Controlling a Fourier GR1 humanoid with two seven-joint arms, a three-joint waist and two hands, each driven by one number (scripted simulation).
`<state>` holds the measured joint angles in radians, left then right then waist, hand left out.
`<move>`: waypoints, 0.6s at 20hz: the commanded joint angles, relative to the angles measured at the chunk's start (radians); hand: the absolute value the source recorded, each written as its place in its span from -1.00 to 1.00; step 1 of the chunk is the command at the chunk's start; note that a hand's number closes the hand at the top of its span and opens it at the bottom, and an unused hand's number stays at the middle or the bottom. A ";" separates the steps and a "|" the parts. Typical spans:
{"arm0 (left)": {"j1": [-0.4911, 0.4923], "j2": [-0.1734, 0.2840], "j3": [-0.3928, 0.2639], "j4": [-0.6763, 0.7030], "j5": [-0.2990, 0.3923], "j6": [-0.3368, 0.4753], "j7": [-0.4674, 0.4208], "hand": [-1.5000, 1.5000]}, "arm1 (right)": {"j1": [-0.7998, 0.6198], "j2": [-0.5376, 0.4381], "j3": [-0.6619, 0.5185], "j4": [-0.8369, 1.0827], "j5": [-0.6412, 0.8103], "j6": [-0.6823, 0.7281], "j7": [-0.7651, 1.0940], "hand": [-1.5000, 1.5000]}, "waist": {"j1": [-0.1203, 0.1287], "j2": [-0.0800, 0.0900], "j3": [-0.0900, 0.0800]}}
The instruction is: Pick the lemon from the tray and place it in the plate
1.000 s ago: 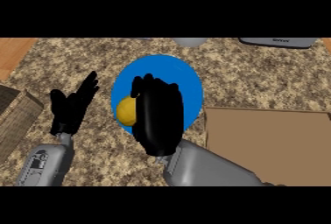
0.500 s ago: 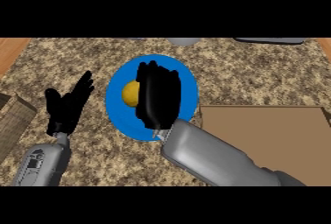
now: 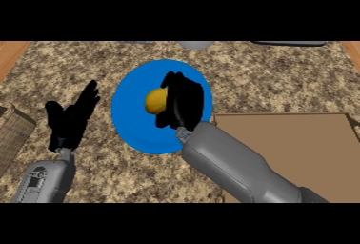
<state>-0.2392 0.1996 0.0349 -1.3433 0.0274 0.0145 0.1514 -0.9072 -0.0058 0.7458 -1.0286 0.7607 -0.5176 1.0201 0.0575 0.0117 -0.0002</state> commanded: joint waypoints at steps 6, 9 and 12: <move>0.075 0.019 0.016 -0.116 0.027 -0.024 0.052 0.00 | -0.065 0.006 -0.008 0.166 -0.187 -0.169 -0.269 -1.00 | -0.017 -0.006 0.001; 0.062 0.021 0.028 -0.069 0.022 -0.024 0.007 0.00 | -0.103 0.006 0.011 0.081 -0.182 -0.247 -0.311 -1.00 | -0.013 -0.005 0.000; 0.038 0.013 0.015 -0.047 -0.012 0.002 0.007 0.00 | -0.046 0.006 0.021 -0.059 -0.246 -0.358 -0.407 -1.00 | -0.019 -0.004 0.001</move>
<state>-0.1891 0.2154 0.0558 -1.3978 0.0356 0.0038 0.1618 -0.9722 -0.0021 0.7476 -0.9929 0.5679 -0.7487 0.6962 0.0377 0.0066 0.0006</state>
